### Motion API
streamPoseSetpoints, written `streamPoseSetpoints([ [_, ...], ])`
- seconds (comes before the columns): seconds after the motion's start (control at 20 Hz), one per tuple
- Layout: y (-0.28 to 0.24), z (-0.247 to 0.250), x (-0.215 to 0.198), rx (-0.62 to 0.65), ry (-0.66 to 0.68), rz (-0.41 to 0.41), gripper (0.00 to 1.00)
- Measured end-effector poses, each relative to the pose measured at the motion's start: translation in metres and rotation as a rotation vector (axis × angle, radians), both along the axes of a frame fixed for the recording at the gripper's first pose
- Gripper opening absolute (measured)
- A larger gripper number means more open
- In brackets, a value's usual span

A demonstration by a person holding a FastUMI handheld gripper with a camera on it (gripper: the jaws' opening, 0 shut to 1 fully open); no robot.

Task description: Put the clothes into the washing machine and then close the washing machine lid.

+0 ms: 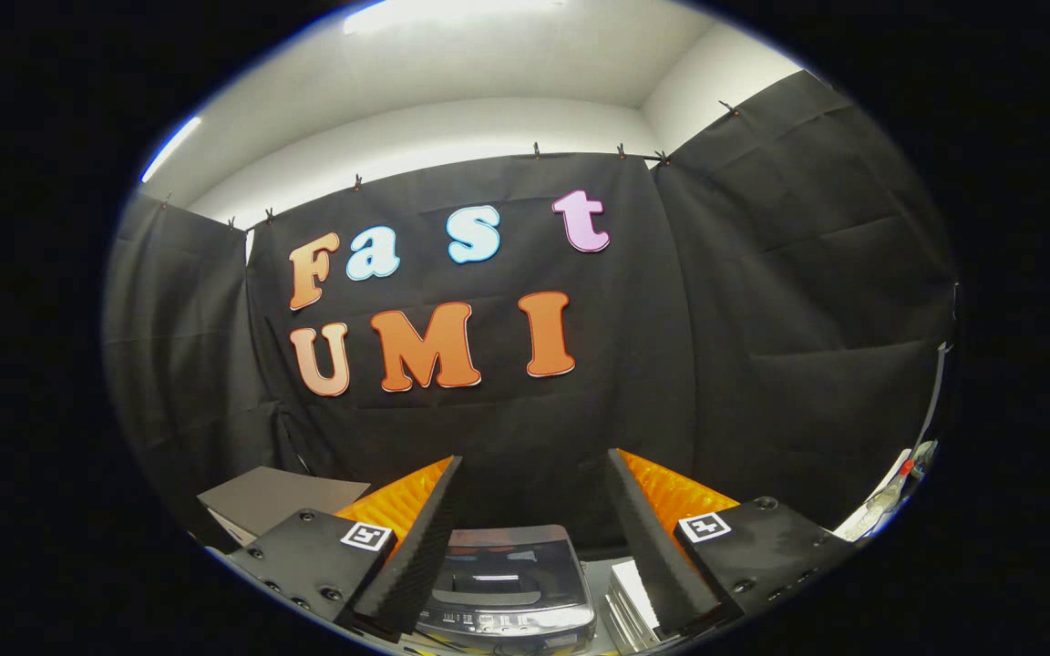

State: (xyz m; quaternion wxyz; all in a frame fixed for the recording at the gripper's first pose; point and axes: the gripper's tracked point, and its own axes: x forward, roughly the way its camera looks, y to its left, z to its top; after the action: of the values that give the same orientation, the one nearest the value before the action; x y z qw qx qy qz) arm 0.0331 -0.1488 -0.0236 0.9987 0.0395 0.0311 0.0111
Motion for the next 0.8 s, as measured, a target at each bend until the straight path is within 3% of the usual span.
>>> streamPoseSetpoints([
  [0.8,0.012,-0.011,-0.003,0.025,0.014,0.014,0.98],
])
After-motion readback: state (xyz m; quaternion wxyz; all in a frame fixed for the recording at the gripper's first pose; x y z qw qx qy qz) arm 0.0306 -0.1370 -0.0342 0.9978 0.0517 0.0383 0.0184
